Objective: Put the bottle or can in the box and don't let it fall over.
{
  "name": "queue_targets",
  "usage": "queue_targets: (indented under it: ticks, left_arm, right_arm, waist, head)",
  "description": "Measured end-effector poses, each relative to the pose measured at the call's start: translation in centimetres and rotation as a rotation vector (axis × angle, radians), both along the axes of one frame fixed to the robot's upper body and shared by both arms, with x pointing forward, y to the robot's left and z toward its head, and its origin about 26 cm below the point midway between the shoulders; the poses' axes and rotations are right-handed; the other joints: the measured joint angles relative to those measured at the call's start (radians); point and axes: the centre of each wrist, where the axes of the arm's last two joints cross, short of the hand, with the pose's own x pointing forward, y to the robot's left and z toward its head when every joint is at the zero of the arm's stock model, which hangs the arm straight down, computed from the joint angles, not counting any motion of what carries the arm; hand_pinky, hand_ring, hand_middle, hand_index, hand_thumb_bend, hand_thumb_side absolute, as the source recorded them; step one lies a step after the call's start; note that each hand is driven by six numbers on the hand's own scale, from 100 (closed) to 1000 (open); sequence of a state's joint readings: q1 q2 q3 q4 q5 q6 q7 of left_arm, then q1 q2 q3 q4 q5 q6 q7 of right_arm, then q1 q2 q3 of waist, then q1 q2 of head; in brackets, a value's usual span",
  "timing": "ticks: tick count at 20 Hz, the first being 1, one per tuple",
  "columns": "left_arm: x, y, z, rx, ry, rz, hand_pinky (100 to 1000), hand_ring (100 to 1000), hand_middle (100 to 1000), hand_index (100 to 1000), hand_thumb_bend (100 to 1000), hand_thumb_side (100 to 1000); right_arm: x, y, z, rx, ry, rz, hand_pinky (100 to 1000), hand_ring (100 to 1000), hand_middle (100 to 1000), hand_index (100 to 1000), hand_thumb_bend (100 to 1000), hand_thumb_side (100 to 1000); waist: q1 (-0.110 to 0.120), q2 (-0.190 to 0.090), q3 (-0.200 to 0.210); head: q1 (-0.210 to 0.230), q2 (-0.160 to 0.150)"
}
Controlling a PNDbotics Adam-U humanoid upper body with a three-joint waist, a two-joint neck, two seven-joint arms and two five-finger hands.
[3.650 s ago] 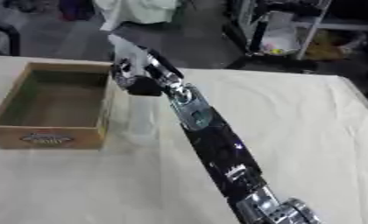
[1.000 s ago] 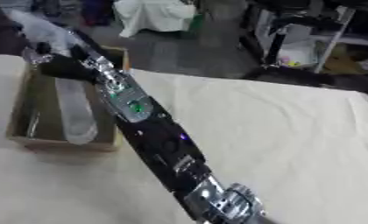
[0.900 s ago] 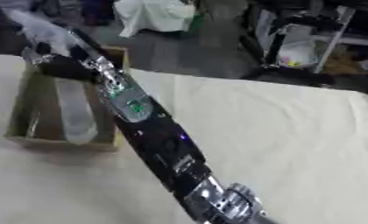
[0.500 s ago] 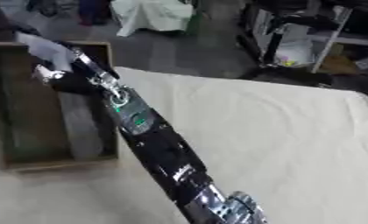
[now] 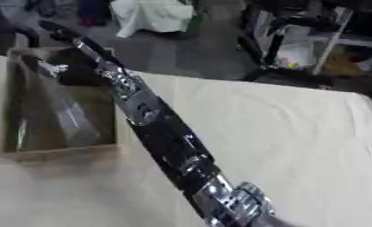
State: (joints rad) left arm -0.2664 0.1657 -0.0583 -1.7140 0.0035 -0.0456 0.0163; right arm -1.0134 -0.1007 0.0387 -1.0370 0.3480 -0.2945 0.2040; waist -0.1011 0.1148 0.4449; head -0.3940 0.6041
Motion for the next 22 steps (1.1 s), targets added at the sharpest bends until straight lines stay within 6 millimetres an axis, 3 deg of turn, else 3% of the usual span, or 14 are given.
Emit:
queue_targets:
  ticks: [7, 12, 16, 22]
  left_arm:
    - [-0.2, 0.2, -0.4, 0.0, 0.011, 0.012, 582, 1000, 892, 863, 417, 713]
    - [-0.5, 0.9, -0.9, -0.007, 0.024, 0.048, 583, 1000, 892, 863, 417, 713]
    - [-0.9, 1.6, -1.5, -0.01, 0.038, 0.088, 583, 1000, 892, 863, 417, 713]
    - [-1.3, 2.6, -2.0, -0.005, 0.05, 0.139, 583, 1000, 892, 862, 418, 713]
  right_arm:
    - [0.0, -2.1, 1.4, 0.105, -0.057, -0.08, 866, 1000, 1000, 1000, 368, 595]
    - [-1.1, -4.3, 1.5, 0.205, -0.04, -0.033, 833, 993, 1000, 1000, 245, 548]
    - [-3.7, -7.1, 0.0, 0.322, -0.008, 0.025, 799, 956, 982, 1000, 188, 537]
    - [-9.2, -10.9, -2.7, 0.435, 0.057, 0.066, 762, 920, 946, 1000, 105, 552]
  waist:
    - [0.001, 0.0, -0.04]
    - [0.002, -0.016, -0.101]
    - [0.007, -0.024, -0.163]
    - [0.007, -0.035, -0.248]
  head:
    - [0.014, 0.0]
    - [0.057, 0.003]
    - [0.112, 0.016]
    - [0.188, 0.041]
